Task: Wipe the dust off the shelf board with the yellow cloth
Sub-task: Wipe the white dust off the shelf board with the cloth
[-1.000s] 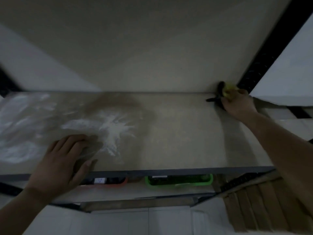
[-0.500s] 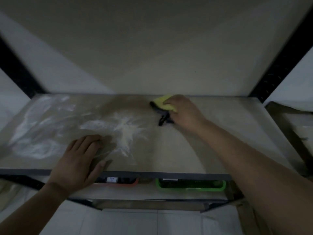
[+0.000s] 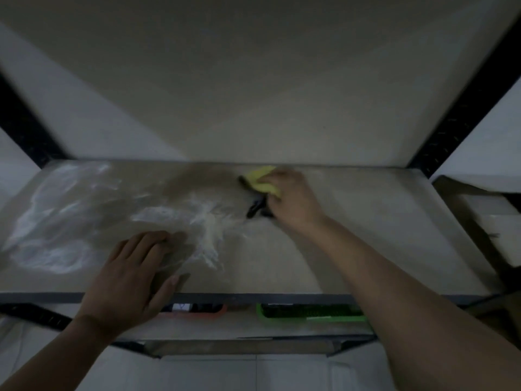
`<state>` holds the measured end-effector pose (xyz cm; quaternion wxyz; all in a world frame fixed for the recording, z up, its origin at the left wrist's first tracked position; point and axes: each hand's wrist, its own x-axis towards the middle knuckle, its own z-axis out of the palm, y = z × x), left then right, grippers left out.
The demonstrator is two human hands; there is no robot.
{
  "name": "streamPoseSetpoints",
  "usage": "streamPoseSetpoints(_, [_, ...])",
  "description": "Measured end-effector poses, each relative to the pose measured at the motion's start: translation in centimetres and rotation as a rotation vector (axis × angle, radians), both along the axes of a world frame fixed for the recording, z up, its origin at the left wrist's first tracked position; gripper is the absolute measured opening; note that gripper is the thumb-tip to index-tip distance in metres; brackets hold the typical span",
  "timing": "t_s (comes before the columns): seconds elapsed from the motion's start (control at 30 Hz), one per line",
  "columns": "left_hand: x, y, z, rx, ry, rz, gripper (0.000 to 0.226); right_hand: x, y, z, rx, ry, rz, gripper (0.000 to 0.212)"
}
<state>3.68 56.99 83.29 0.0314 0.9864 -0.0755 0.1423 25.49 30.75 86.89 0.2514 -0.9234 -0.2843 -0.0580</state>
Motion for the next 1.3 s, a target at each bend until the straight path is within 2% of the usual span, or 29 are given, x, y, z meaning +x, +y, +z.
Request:
streamPoseSetpoints(0.07, [0.1, 0.0, -0.1, -0.002, 0.0, 0.0, 0.059, 1.9, -3.7, 0.0, -0.06, -0.12, -0.188, 0.053])
streamPoseSetpoints(0.17, [0.0, 0.0, -0.2, -0.021, -0.009, -0.005, 0.059, 1.4, -5.1, -0.4, -0.277, -0.053, -0.43, 0.046])
streamPoseSetpoints(0.23, [0.0, 0.1, -0.2, -0.031, -0.015, -0.011, 0.059, -0.5, -2.7, -0.6, -0.312, -0.055, -0.411, 0.046])
streamPoseSetpoints(0.37, [-0.2, 0.2, 0.1, -0.063, 0.011, -0.015, 0.059, -4.9, 3.2, -1.1, -0.273, -0.079, -0.116, 0.051])
streamPoseSetpoints(0.47, [-0.2, 0.4, 0.5, -0.114, 0.056, -0.051, 0.065, -3.8, 3.5, -0.3, -0.27, 0.006, 0.012, 0.05])
streamPoseSetpoints(0.57, [-1.0, 1.6, 0.9, -0.126, 0.019, -0.104, 0.061, -1.7, 0.0, 1.2, -0.228, -0.016, -0.204, 0.047])
streamPoseSetpoints(0.63, [-2.1, 3.5, 1.1, -0.12, -0.029, -0.085, 0.061, -3.3, -2.6, 1.6, -0.265, 0.03, -0.386, 0.046])
streamPoseSetpoints(0.7, [-3.0, 6.0, 1.2, -0.107, -0.067, -0.062, 0.064, -6.4, -3.3, 1.3, -0.329, 0.069, -0.463, 0.047])
streamPoseSetpoints(0.8, [-3.2, 9.8, 1.5, -0.033, -0.071, -0.057, 0.074, -10.8, 0.7, 0.2, -0.335, 0.033, -0.513, 0.045])
streamPoseSetpoints(0.9, [-2.3, 12.0, 2.0, 0.026, -0.056, -0.063, 0.083, -14.4, 8.3, -1.3, -0.282, -0.045, -0.427, 0.042])
streamPoseSetpoints(1.0, [-1.6, 12.3, 2.2, 0.056, -0.066, -0.103, 0.083, -15.3, 13.4, -1.3, -0.186, -0.009, -0.352, 0.04])
streamPoseSetpoints(1.13, [-1.5, 12.4, 1.6, -0.022, -0.111, -0.163, 0.069, -13.0, 10.7, 1.0, -0.128, 0.056, -0.363, 0.041])
streamPoseSetpoints(1.23, [-1.4, 12.5, 1.2, -0.06, -0.082, -0.194, 0.065, -13.3, 5.2, 2.7, -0.127, 0.007, -0.551, 0.044])
streamPoseSetpoints(1.3, [-1.2, 12.8, 1.1, -0.071, -0.042, -0.214, 0.072, -14.6, 3.0, 3.5, -0.197, 0.148, -0.643, 0.049])
